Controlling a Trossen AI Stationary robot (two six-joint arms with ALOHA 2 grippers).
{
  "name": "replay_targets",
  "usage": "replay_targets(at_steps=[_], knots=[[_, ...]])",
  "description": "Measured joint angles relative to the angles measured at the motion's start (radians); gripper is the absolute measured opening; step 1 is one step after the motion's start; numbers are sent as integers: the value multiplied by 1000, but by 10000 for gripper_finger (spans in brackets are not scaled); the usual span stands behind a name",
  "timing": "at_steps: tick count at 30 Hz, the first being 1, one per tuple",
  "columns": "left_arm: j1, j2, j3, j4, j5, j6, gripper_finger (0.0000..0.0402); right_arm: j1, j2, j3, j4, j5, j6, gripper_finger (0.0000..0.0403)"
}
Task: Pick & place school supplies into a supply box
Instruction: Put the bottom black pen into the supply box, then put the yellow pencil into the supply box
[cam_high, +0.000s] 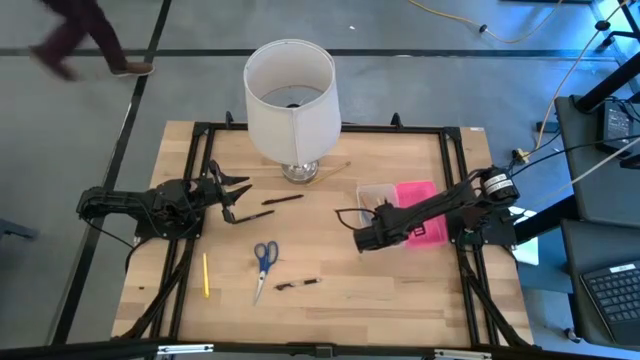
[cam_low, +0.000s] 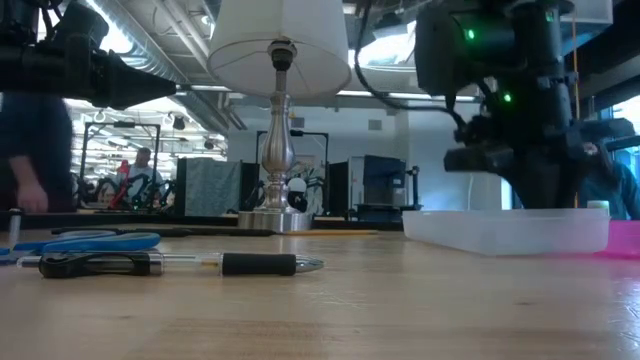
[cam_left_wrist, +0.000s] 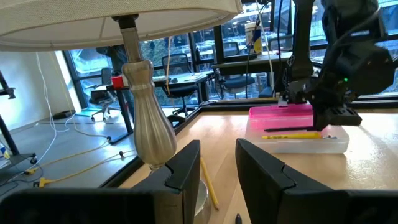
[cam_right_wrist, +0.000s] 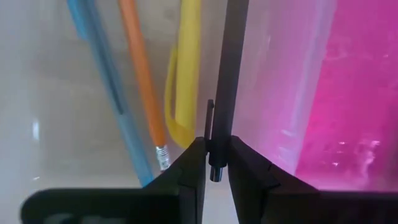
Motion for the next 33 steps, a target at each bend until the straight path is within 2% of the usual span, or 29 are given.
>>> replay_targets(at_steps=[7,14,23,29,33], knots=[[0,0,0,0,0,0,98,0,0,-63,43,-5,0,60],[0,0,0,0,0,0,98,0,0,-65,41,-19,-3,65],[0,0,0,0,0,0,98,0,0,-64,32,-31,-22,122],[0,0,0,0,0,0,98,4,0,14,-70,-32,-40,137],[0,0,0,0,0,0,98,3,0,110,-193,-31,-165,137]])
